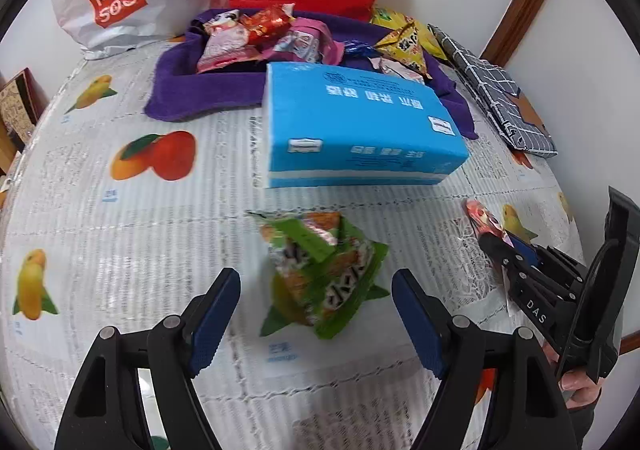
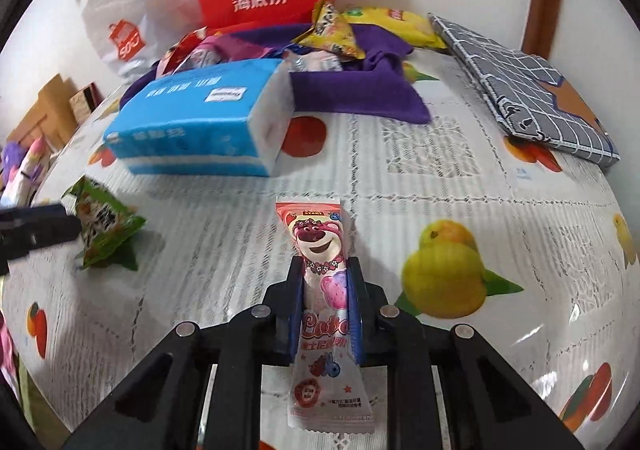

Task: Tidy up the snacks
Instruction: 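Grasp the pink Lotso candy stick with the right tool while the left grasps the green packet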

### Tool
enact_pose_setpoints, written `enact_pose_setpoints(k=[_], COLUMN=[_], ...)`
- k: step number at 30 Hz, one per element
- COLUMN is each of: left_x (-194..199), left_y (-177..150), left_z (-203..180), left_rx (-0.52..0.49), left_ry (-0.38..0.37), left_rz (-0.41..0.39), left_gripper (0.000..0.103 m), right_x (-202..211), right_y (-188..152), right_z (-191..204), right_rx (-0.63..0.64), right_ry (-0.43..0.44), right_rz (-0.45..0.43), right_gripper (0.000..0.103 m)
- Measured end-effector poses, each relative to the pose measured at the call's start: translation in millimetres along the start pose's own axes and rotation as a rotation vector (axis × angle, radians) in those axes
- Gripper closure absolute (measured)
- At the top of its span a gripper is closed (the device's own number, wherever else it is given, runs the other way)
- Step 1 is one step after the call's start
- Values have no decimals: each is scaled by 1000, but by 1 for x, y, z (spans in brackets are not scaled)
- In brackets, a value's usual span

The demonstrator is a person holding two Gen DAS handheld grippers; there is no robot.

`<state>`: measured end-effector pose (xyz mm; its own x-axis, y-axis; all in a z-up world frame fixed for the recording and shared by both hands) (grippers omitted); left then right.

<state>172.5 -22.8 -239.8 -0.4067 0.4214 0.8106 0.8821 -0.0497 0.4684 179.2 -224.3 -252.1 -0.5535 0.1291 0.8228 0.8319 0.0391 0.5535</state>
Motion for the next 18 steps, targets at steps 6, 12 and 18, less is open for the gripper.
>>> enact_pose_setpoints(k=[6,12,18], left_x=[-18,-28,-28], left_y=[1,3,10], left_z=[2,6,10], left_rx=[35,61,66], left_ry=[5,17,-10], left_rz=[-5,-33,-97], left_gripper=[26,29,48], right_x=[-8,-13,-13], right_y=[9,13,14], right_z=[-2,-2,-1], right_rx=[-22,-42,-36], right_ry=[-11,-44,-51], right_rz=[-17,-60,-60], right_gripper=[83,82,81])
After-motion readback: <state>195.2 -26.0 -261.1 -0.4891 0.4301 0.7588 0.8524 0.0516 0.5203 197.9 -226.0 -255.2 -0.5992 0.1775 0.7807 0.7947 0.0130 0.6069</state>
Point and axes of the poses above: each gripper's, at about its wrist camera, not at the fingertips, and x roughly against the way its jaws point, z to its left, y to its top, the point moved 7 cm from there along -x, roughly the way its jaws point, and after that the axes turned 11 degrees about -y, right-handed, at the moved point
